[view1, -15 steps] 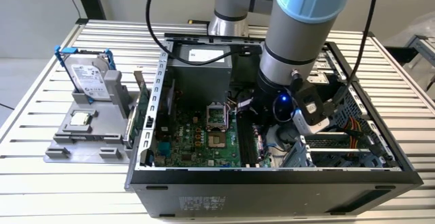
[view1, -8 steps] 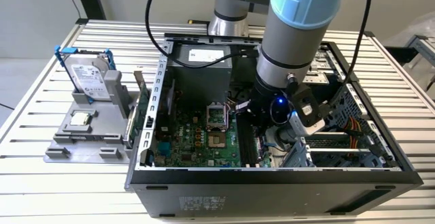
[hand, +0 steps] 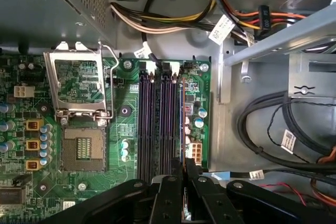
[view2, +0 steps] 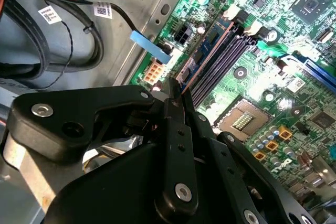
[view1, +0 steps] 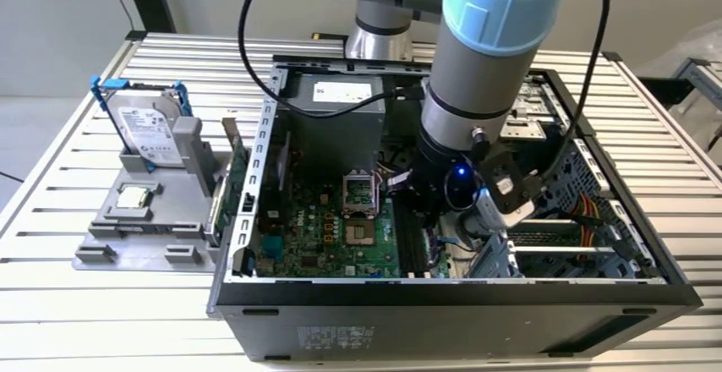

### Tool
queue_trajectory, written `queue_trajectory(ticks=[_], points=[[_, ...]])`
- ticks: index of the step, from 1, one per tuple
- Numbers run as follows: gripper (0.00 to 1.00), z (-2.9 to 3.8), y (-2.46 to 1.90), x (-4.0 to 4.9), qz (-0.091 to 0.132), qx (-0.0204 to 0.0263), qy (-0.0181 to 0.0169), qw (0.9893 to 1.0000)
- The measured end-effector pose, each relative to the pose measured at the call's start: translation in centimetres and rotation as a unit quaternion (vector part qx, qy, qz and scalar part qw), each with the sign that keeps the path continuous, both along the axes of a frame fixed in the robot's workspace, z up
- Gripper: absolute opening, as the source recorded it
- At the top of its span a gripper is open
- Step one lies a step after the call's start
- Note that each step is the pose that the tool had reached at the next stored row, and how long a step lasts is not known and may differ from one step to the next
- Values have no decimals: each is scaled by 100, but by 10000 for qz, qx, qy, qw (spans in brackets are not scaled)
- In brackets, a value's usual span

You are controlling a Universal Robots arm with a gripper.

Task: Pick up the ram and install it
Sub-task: 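Insert the ram into the slot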

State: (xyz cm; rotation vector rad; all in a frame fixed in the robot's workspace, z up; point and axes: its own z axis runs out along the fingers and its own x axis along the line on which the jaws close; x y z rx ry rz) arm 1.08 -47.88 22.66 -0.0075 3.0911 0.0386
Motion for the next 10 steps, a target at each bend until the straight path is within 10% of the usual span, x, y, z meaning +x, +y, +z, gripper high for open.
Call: queue_trajectory(ticks=[10], points=[[0, -69, 21, -9, 6, 0, 0, 10000]])
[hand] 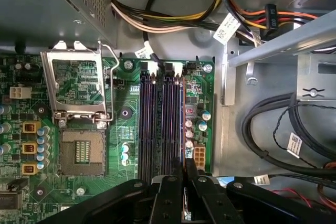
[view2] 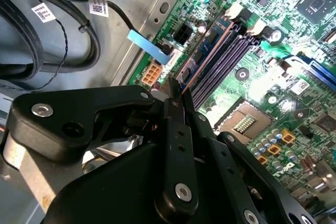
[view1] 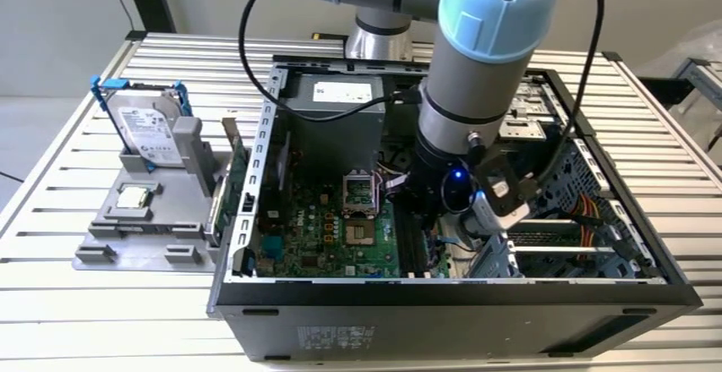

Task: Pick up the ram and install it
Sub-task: 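Insert the ram into the slot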

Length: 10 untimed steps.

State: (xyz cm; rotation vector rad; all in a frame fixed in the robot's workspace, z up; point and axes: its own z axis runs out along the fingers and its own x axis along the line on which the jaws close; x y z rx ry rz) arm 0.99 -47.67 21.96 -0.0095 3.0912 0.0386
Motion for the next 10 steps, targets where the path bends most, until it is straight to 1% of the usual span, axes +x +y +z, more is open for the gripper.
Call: queue_trajectory(ticks=[8, 10], points=[[0, -11, 3, -8, 6, 5, 0, 10000], [0, -22, 3, -8, 7, 6, 0, 10000]])
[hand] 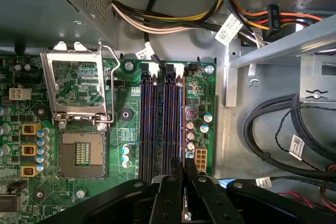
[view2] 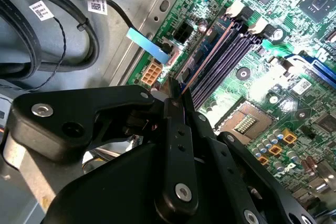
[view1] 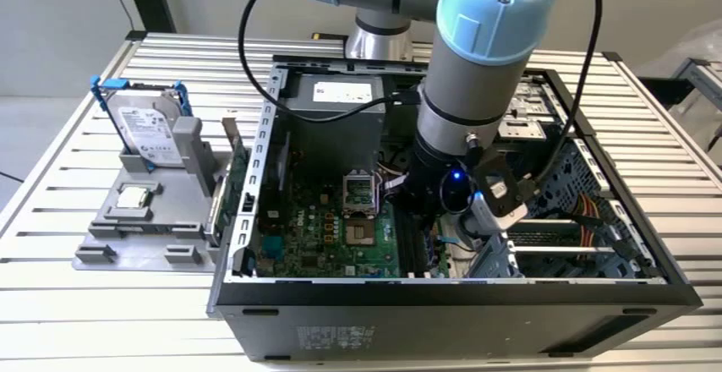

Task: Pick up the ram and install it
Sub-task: 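Insert the ram into the slot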

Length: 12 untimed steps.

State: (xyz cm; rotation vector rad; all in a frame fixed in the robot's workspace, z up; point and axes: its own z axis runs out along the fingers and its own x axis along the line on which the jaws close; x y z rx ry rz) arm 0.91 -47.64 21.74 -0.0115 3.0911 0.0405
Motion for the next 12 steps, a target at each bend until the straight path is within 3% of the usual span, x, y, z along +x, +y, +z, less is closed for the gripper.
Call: queue_trajectory(ticks=[12], points=[[0, -32, -1, -12, 40, -2, 1, 10000]])
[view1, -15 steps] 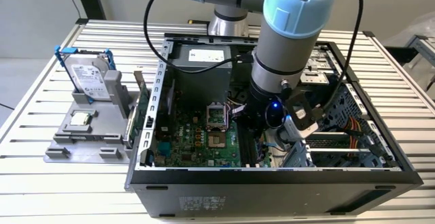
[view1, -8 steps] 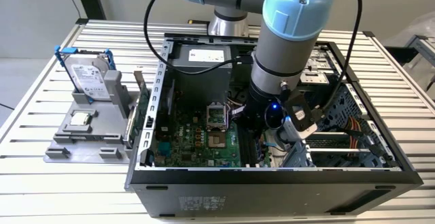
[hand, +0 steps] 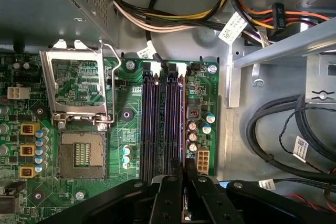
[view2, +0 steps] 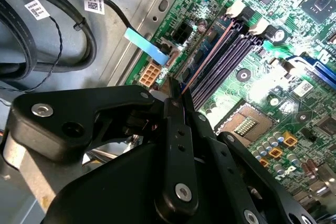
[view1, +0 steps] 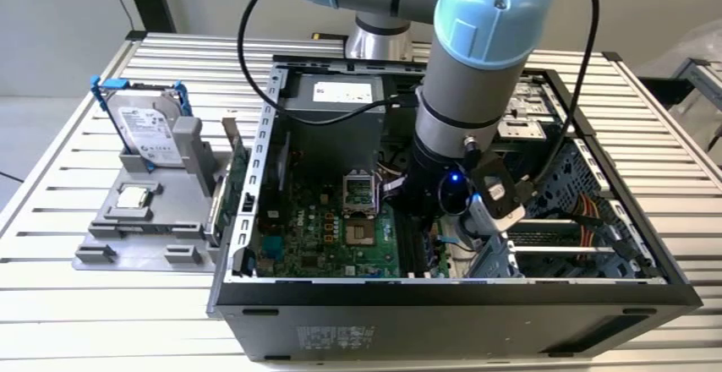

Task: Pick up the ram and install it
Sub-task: 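Insert the ram into the slot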

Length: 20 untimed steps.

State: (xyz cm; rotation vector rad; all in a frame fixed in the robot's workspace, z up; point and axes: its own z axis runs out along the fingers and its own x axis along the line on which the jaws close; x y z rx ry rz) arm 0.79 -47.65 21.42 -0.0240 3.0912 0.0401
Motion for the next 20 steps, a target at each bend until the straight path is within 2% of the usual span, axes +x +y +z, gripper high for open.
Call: queue_trajectory(ticks=[7, 20], points=[[0, -35, 0, -2, 1, 0, 4, 10000], [0, -36, -13, 3, -57, 0, 35, 10000]])
